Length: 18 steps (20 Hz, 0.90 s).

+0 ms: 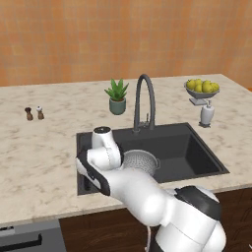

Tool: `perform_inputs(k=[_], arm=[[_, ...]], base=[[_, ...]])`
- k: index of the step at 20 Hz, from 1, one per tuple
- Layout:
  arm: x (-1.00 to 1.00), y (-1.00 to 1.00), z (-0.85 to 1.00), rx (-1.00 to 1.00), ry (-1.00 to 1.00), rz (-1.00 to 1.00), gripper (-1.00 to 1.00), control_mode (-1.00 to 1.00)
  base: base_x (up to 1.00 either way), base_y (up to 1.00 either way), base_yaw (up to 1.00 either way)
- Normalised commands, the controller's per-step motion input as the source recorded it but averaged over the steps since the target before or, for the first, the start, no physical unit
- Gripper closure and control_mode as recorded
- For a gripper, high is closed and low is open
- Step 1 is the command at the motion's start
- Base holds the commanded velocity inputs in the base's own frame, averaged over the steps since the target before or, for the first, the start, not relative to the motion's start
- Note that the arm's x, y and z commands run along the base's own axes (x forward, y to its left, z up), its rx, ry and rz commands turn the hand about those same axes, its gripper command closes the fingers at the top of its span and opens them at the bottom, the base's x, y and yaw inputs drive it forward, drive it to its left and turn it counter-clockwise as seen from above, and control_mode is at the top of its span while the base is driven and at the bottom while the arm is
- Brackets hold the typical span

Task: Put the colander in the sink, put the apple, mango in the colander, and turn on the sink faucet and pour water over the colander.

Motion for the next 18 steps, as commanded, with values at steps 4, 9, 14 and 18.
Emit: perform_inputs(k=[4, 9, 14, 18], arm=[[0.19, -0.49, -0.08, 0.00, 0.00, 0.00, 1.00, -1.00], [0.56, -0.41, 0.00, 0.00, 0.00, 0.00, 1.00, -1.00], [0.43, -0.35, -0.01, -0.02, -0.01, 0.00, 1.00, -1.00], [0.21, -0.38, -0.10, -0.06, -0.07, -0.02, 1.00, -1.00]], base=[[0.00, 0.00, 0.00], [0.00, 0.00, 0.00], [0.00, 0.00, 0.00], [0.00, 0.00, 0.00]])
